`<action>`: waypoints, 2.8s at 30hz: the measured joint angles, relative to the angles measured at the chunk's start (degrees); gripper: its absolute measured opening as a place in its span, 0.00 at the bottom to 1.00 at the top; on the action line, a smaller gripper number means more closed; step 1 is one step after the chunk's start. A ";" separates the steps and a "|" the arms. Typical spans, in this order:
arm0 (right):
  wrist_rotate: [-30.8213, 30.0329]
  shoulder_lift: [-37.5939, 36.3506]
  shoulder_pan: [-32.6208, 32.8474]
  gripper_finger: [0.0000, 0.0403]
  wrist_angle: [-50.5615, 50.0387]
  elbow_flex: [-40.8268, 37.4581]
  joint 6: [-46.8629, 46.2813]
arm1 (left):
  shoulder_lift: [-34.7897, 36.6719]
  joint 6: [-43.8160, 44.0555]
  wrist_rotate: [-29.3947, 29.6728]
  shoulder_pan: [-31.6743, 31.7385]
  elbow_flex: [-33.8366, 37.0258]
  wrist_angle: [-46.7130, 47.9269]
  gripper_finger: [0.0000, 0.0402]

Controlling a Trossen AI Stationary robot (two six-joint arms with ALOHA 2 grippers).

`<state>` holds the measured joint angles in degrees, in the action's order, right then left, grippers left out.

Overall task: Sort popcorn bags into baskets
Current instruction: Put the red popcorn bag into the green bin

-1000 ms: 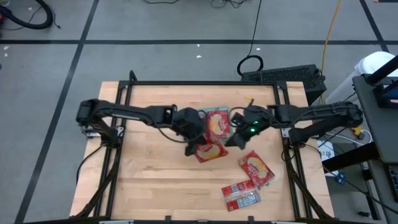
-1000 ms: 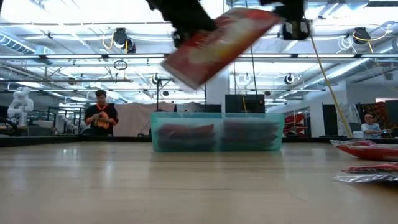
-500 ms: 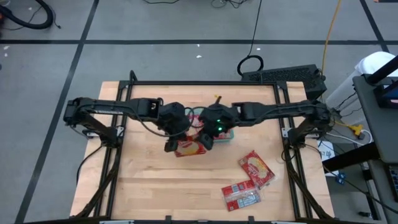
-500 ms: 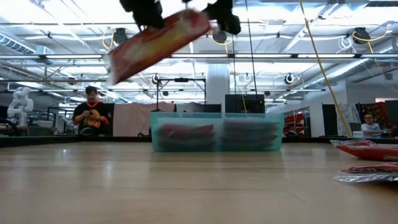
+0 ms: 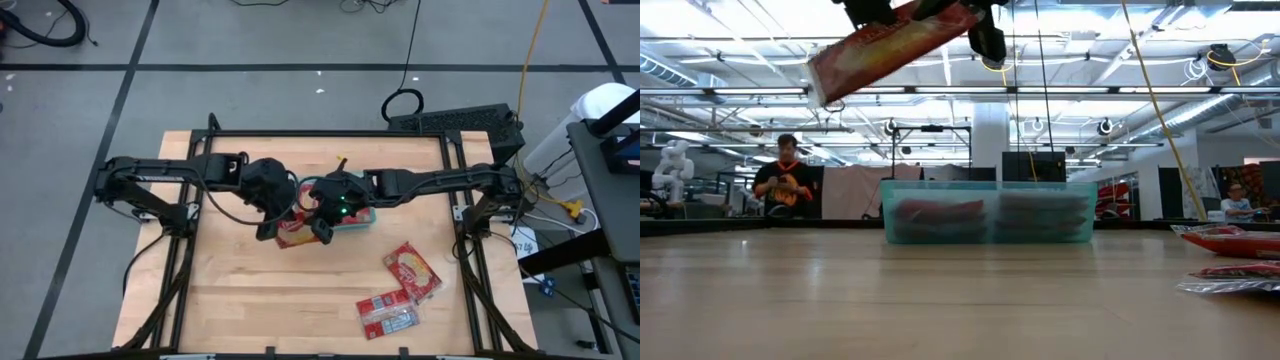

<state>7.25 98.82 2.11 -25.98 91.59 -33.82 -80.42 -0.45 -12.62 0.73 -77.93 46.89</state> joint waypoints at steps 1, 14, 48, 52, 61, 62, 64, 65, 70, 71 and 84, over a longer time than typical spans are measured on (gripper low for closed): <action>-0.10 0.01 0.01 0.03 -0.09 0.00 -0.19 | -0.04 0.64 0.26 0.00 0.00 -0.06 0.06; -9.59 -5.47 -0.20 0.01 -10.42 -0.11 -8.90 | 7.36 19.57 15.82 0.39 -0.08 11.49 0.43; -36.04 -14.88 0.63 0.02 64.25 -20.49 -8.87 | 19.85 36.55 24.01 2.01 30.07 -80.88 0.70; -37.27 -15.23 0.61 0.02 72.58 -26.06 -11.45 | 18.68 36.60 23.72 3.99 29.99 -83.67 0.60; -37.60 -15.14 0.61 0.03 76.22 -29.44 -10.46 | 16.17 39.67 19.58 8.09 30.08 -82.55 0.05; -37.68 -15.33 0.59 0.05 75.72 -29.44 -10.58 | 16.10 39.86 18.82 8.82 30.07 -82.22 0.04; -37.54 -16.48 0.59 0.09 71.74 -29.45 -12.24 | 16.02 39.89 16.58 10.42 30.05 -81.03 0.06; -37.22 -17.51 0.59 0.12 68.47 -29.46 -13.28 | 16.02 39.89 15.50 11.20 30.05 -80.43 0.07; -29.94 -25.53 -0.67 0.28 46.57 -29.46 -18.62 | 16.89 39.87 8.11 16.70 30.03 -77.54 0.05; -27.62 -27.26 -1.35 0.31 41.66 -29.46 -20.30 | 16.91 40.25 5.51 18.12 30.03 -76.59 0.03; -0.22 -34.09 -14.10 0.42 13.36 -23.00 -22.68 | 16.79 43.78 -13.99 24.07 30.05 -67.36 0.03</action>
<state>7.03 64.72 -11.99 -12.62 68.59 -56.49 -63.64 43.33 -26.61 24.80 -47.88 -20.47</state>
